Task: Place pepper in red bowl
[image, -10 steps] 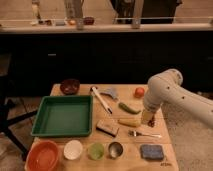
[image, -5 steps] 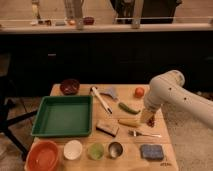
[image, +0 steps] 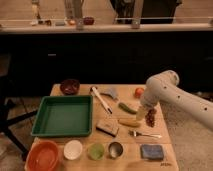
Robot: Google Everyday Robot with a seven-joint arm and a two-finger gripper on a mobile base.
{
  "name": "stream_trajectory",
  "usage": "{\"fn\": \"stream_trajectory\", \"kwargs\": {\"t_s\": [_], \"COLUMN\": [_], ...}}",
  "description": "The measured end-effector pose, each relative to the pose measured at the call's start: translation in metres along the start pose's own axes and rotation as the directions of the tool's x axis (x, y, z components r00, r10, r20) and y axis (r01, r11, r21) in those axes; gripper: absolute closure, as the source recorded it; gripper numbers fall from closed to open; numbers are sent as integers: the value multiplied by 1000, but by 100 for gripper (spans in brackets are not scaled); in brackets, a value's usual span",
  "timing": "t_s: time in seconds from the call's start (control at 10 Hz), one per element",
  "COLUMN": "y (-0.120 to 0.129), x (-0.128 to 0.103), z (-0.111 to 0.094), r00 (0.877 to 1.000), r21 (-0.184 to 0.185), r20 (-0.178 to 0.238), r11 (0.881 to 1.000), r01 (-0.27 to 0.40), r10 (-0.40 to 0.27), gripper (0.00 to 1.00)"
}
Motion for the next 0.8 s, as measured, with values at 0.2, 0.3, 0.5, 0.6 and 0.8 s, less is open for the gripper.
{"fn": "stream_trajectory", "kwargs": {"t_s": [0.2, 0.3, 0.5, 0.6, 0.8], "y": [-5, -7, -15, -19, -27], "x": [-5, -6, -9, -14, -23], "z": [21, 28, 41, 46, 57], "r00": [1000, 999, 997, 995, 992], "r21": [-5, 1, 22, 35, 66], "r20": [7, 11, 15, 16, 11], "r11": [1000, 999, 997, 995, 989], "r01": [-26, -40, -79, -96, -130], "r10": [26, 40, 78, 96, 129], "gripper": [20, 20, 20, 20, 20]}}
